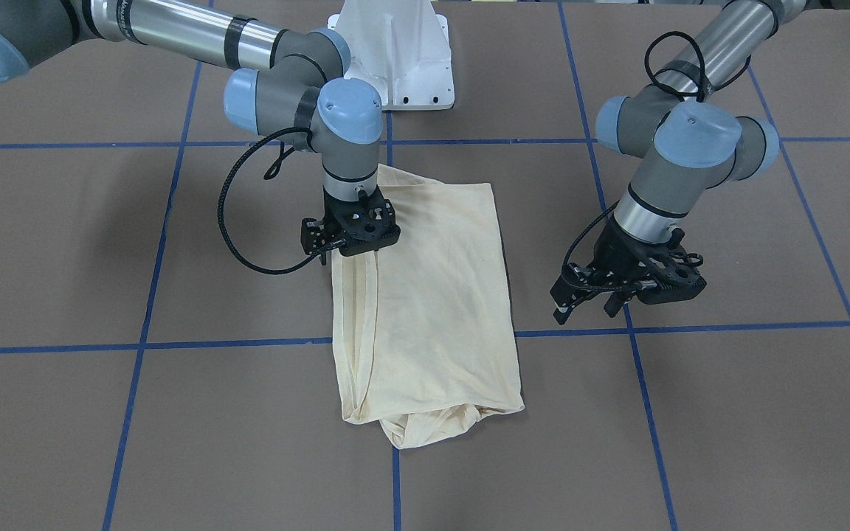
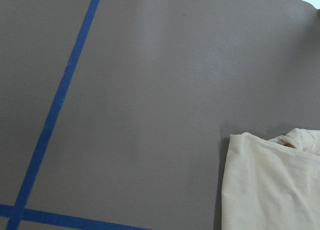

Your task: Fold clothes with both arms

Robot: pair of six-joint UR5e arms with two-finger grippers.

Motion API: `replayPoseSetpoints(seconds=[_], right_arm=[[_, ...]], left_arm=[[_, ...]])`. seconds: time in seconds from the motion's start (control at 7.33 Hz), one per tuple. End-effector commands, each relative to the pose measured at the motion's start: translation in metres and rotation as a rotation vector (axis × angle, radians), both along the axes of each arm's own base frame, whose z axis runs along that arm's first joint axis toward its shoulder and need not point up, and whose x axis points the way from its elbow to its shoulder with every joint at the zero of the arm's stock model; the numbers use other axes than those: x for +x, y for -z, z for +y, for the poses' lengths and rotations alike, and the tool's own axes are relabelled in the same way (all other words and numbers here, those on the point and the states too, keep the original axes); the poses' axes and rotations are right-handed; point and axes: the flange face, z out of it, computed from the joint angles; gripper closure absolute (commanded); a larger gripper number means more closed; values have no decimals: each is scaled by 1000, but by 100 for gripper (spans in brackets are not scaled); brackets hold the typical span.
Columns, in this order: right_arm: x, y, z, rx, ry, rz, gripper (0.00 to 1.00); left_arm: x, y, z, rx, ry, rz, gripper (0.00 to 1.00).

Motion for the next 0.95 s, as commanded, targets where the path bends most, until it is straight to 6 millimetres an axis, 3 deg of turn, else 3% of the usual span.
replayPoseSetpoints(seconds=[0.0, 0.41, 0.55, 0.82], right_arm=[[-2, -6, 0, -11, 5, 8, 0], [3, -17, -2, -35, 13, 13, 0], [22, -25, -18, -61, -2, 5, 0], [55, -50, -21, -79, -8, 4, 0]], left_arm=[[1, 1, 0, 1, 0, 2, 1], [2, 6, -1, 4, -1, 7, 1], [2, 6, -1, 4, -1, 7, 1], [4, 10, -1, 8, -4, 11, 1]])
